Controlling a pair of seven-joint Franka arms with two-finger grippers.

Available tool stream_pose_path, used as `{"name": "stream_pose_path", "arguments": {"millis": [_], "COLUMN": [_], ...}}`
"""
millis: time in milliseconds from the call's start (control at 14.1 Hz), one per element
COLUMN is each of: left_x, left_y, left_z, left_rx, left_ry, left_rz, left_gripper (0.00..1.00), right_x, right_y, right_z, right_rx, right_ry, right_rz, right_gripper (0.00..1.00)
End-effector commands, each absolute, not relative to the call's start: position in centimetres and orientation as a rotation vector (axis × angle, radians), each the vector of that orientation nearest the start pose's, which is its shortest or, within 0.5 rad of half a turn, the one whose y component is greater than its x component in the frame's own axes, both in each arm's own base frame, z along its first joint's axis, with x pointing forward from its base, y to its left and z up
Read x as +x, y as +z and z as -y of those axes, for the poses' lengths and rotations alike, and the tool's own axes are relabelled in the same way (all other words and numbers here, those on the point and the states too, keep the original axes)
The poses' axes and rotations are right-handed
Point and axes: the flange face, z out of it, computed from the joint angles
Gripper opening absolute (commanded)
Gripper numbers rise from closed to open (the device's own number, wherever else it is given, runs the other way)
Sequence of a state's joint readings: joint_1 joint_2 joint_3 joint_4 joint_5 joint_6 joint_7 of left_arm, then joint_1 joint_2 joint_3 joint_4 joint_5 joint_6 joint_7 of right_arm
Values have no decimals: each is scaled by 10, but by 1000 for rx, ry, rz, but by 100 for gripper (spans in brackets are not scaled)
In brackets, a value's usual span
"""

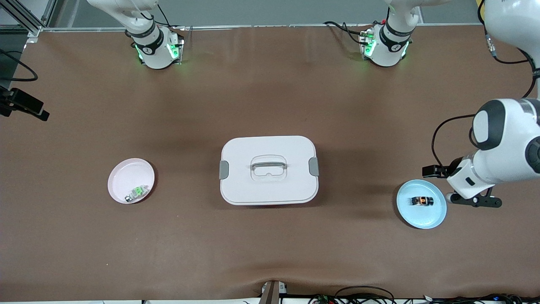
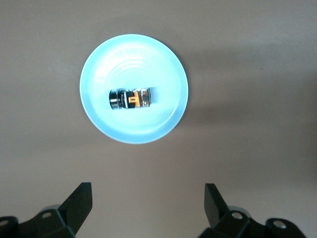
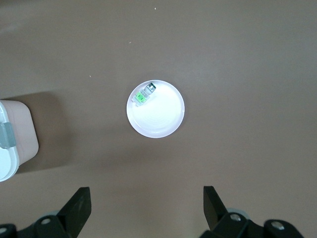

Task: Transfer orange switch to right arm and place
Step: 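Lower the left gripper over the orange switch on the blue plate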

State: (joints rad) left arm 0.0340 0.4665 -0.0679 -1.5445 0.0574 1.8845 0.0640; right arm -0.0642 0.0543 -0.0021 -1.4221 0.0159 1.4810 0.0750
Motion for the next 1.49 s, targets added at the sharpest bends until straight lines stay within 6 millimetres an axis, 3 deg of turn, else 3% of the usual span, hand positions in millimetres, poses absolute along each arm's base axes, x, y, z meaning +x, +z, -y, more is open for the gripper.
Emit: {"name": "stream_pose_path", "arguments": {"millis": [0, 283, 707, 1061, 1415], "left_x": [688, 695, 705, 712, 715], "left_y": [340, 305, 275, 249, 227], "left_z": [-3, -28, -25, -39, -37], "left_rx": [-3102, -3111, -3101, -3097, -3108], "left_ry": [161, 143, 138, 99, 79], "left_rz": [-169, -119, -130, -108, -95], "left_gripper": [100, 100, 100, 100, 100], "right_x": [559, 559, 559, 559, 562], "right_y": [658, 658, 658, 659, 661], "right_z": [39, 39, 39, 39, 38], "right_rx": [-3112, -3112, -3112, -3111, -3109], "right_ry": [-14, -14, -14, -19, -57], "right_rz": [-234, -234, -234, -234, -234], "right_gripper": [100, 100, 100, 100, 100]}}
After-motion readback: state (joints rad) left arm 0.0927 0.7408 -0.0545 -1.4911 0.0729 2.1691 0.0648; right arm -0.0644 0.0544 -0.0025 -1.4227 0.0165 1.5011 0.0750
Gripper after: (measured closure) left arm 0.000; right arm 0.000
